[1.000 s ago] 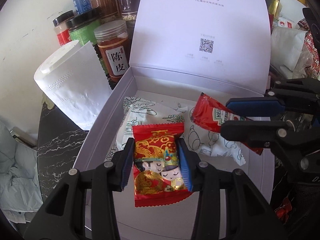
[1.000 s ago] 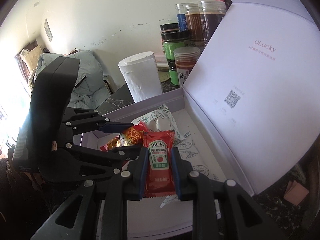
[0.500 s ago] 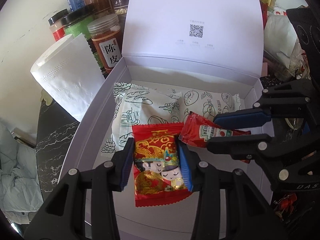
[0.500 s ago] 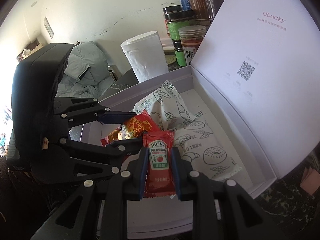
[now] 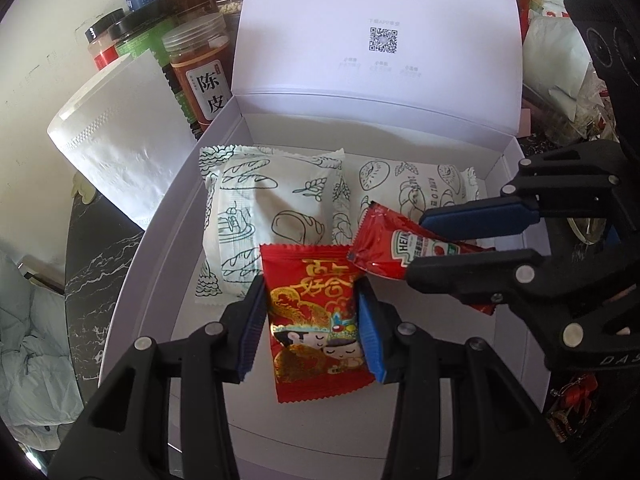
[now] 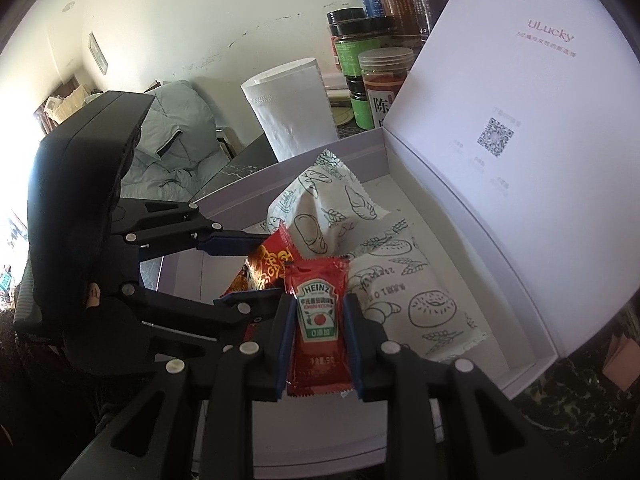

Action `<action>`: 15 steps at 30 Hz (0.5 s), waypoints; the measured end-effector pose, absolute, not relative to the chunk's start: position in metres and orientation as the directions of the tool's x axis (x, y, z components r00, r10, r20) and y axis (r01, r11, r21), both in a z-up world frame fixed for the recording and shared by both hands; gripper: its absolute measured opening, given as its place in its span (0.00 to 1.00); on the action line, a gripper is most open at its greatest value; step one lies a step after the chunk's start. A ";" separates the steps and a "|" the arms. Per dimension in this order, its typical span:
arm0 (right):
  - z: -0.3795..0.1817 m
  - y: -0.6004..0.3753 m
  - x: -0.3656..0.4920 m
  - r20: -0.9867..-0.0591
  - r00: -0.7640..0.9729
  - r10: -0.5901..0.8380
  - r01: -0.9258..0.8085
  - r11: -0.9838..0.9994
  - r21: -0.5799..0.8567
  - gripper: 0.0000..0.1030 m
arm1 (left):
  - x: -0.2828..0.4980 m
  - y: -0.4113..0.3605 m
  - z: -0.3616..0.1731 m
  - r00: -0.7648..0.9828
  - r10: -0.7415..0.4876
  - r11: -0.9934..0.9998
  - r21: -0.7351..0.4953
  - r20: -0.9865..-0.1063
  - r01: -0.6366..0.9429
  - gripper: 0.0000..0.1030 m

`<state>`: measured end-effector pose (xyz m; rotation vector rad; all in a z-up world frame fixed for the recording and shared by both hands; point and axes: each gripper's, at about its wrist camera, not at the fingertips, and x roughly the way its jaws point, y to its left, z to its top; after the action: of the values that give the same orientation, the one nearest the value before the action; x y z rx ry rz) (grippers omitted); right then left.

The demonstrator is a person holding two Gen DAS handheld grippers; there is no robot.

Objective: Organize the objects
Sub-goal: 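Lower the red candy packet and ketchup sachet into the white box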

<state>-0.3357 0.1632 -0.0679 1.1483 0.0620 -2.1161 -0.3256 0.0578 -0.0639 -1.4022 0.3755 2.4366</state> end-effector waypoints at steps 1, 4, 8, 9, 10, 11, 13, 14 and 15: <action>-0.068 0.163 -0.336 -0.747 -0.345 -0.569 0.610 -0.741 0.283 0.24 | -0.326 0.058 -0.064 -0.476 0.133 -0.920 0.070 -0.869 -0.386 0.39; -0.068 0.163 -0.335 -0.746 -0.345 -0.570 0.611 -0.739 0.283 0.25 | -0.327 0.057 -0.064 -0.478 0.139 -0.921 0.065 -0.867 -0.384 0.42; -0.068 0.163 -0.336 -0.746 -0.345 -0.569 0.611 -0.740 0.282 0.25 | -0.328 0.056 -0.065 -0.474 0.153 -0.921 0.048 -0.867 -0.386 0.47; -0.068 0.163 -0.336 -0.746 -0.345 -0.569 0.611 -0.740 0.282 0.25 | -0.328 0.056 -0.065 -0.472 0.158 -0.921 0.043 -0.867 -0.387 0.50; -0.068 0.163 -0.336 -0.746 -0.346 -0.569 0.612 -0.740 0.280 0.26 | -0.329 0.056 -0.066 -0.471 0.164 -0.921 0.036 -0.867 -0.388 0.52; -0.067 0.162 -0.336 -0.747 -0.348 -0.567 0.612 -0.741 0.277 0.26 | -0.329 0.055 -0.066 -0.471 0.168 -0.922 0.031 -0.866 -0.385 0.53; -0.067 0.163 -0.335 -0.748 -0.355 -0.561 0.612 -0.744 0.268 0.26 | -0.331 0.054 -0.066 -0.472 0.170 -0.925 0.025 -0.865 -0.379 0.56; -0.066 0.163 -0.335 -0.748 -0.358 -0.559 0.612 -0.745 0.264 0.26 | -0.331 0.053 -0.067 -0.472 0.166 -0.927 0.027 -0.866 -0.375 0.58; -0.066 0.162 -0.334 -0.749 -0.360 -0.557 0.614 -0.746 0.260 0.26 | -0.332 0.052 -0.068 -0.469 0.159 -0.929 0.029 -0.869 -0.368 0.60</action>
<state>-0.3343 0.1624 -0.0657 1.1380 0.0833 -2.1289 -0.3324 0.0523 -0.0675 -1.4075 0.3055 2.4366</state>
